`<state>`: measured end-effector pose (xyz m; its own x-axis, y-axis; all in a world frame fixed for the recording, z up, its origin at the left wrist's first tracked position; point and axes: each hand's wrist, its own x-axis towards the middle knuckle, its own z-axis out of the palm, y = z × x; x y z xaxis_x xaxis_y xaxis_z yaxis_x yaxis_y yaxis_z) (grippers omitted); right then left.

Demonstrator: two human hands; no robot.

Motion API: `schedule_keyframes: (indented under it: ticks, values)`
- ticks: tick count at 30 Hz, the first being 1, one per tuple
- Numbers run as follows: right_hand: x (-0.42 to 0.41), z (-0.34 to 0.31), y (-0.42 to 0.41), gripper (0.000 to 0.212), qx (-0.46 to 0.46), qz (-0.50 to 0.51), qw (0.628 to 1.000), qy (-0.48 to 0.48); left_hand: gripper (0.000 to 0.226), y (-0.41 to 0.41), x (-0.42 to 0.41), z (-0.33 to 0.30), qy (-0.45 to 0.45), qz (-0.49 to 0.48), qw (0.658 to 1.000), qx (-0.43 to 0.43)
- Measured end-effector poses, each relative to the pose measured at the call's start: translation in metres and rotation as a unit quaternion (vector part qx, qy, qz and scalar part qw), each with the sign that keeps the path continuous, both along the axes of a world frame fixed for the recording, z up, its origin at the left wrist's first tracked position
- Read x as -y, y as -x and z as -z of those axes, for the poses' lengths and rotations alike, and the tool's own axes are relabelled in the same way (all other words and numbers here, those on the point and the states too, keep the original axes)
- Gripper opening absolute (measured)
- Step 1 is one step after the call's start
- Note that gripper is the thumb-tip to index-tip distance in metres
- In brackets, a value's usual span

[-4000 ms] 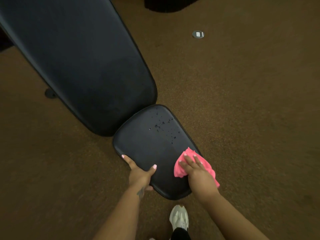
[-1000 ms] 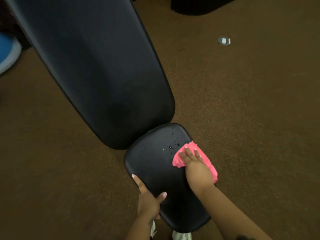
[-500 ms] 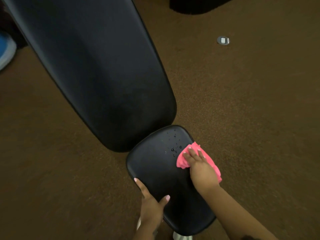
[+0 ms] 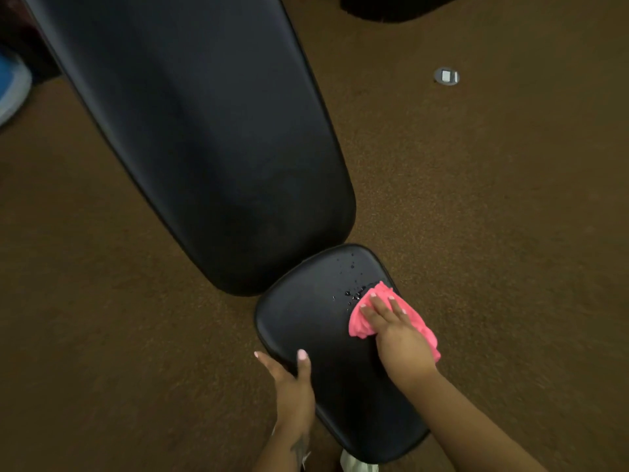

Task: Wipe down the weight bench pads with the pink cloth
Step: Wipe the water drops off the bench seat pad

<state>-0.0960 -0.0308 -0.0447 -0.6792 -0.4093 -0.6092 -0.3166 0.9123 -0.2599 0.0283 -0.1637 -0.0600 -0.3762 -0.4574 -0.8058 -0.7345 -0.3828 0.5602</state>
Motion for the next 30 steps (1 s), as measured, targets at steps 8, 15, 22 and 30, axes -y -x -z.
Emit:
schedule_keyframes:
  ticks: [8,15,22,30]
  values:
    - [0.025,0.002,-0.021,0.069,0.004,-0.001,0.999,0.033,0.075,0.018,0.005,0.024,-0.032,-0.108,0.991,0.065]
    - [-0.008,-0.001,-0.015,0.064,0.005,0.015,1.0,0.005,0.07,0.025,0.004,0.02,-0.031,-0.114,0.99,0.08]
    - [0.034,0.006,0.009,0.061,-0.025,0.038,0.998,0.037,0.068,0.03,0.005,0.019,-0.013,-0.12,0.987,0.103]
    - [0.013,-0.005,-0.019,0.064,0.017,-0.025,0.999,0.022,0.07,0.031,0.004,0.014,-0.013,-0.117,0.988,0.102]
